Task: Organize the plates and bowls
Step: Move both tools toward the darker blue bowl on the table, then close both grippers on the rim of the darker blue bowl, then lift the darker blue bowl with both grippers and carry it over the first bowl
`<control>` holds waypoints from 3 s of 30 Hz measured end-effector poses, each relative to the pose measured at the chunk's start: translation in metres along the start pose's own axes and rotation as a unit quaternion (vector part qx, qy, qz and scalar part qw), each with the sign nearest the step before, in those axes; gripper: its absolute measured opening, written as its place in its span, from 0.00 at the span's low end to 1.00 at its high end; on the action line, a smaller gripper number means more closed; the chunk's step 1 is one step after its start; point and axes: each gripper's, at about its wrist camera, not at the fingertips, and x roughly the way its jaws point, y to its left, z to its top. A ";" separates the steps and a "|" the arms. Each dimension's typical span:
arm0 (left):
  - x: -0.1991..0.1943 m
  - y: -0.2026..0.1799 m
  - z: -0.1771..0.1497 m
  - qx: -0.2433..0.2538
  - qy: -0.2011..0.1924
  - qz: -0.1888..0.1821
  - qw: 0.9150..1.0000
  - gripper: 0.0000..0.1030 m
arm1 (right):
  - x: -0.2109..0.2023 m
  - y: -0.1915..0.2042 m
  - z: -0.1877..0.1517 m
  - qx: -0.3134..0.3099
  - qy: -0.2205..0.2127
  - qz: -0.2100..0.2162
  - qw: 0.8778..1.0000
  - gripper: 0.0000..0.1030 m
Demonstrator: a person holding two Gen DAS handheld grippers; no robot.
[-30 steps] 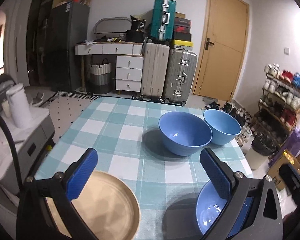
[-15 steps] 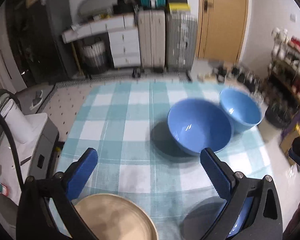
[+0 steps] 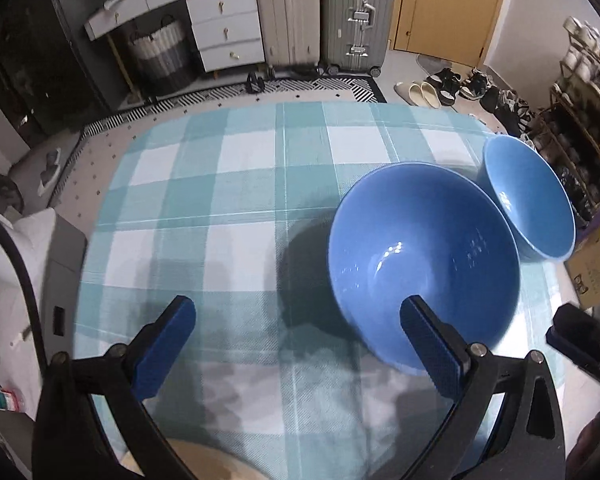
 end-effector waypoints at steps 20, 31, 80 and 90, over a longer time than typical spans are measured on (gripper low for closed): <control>0.045 -0.010 0.026 0.006 0.032 -0.065 0.997 0.99 | 0.049 0.002 0.015 0.007 0.019 -0.007 1.000 0.53; 0.067 -0.006 0.029 -0.016 0.054 -0.100 0.993 0.79 | 0.061 0.002 0.018 -0.005 0.005 -0.040 0.999 0.30; -0.047 0.003 -0.031 -0.027 0.012 -0.130 0.991 0.10 | -0.038 0.052 -0.048 -0.100 -0.024 -0.048 0.993 0.12; -0.099 -0.026 -0.063 0.011 0.013 -0.135 0.991 0.10 | -0.107 0.032 -0.095 -0.093 -0.030 -0.044 0.994 0.11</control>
